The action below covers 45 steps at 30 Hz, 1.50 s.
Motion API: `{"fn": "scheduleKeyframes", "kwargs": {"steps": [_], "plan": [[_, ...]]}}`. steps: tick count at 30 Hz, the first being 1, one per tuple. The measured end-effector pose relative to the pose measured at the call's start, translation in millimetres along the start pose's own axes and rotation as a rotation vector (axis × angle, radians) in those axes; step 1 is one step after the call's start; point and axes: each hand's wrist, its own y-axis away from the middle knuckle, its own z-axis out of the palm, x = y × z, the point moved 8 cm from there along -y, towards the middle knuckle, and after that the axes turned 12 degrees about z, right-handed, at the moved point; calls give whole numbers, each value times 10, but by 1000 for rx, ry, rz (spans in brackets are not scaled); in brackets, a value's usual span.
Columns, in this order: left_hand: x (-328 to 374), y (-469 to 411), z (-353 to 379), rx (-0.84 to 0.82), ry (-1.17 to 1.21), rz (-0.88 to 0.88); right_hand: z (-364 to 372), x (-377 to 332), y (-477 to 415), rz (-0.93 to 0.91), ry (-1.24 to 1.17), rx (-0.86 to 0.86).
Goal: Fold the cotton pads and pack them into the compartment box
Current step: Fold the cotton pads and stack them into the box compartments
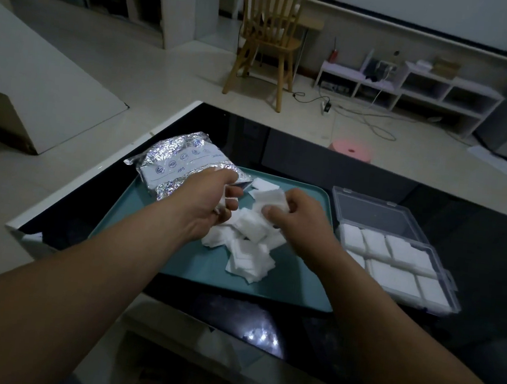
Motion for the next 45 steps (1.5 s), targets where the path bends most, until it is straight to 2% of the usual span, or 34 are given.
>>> {"fn": "scheduleKeyframes", "kwargs": {"steps": [3, 8, 10, 14, 20, 24, 30, 35, 42, 44, 45], "plan": [[-73, 43, 134, -46, -14, -9, -70, 127, 17, 187, -407, -118], [-237, 220, 504, -159, 51, -70, -119, 150, 95, 246, -626, -163], [-302, 280, 625, -192, 81, -79, -188, 151, 117, 207, -532, -104], [-333, 322, 785, -265, 71, -37, -320, -34, 256, -44, -27, 69], [-326, 346, 765, -276, 43, -17, -364, -114, 426, -146, 151, -16], [-328, 373, 766, -285, 116, -44, -373, -85, 401, -148, 227, 6], [-354, 348, 733, -283, 173, -59, -398, -87, 392, -154, 214, 26], [-348, 372, 748, -302, 203, -59, -436, -118, 416, -163, 72, 61], [-337, 340, 723, -291, 170, -19, -415, 54, 352, 140, -408, -77], [-325, 338, 720, -275, 128, 20, -413, 48, 355, 100, -336, -53], [-321, 337, 719, -250, 115, 36, -443, 35, 356, 55, -236, 11]]}}
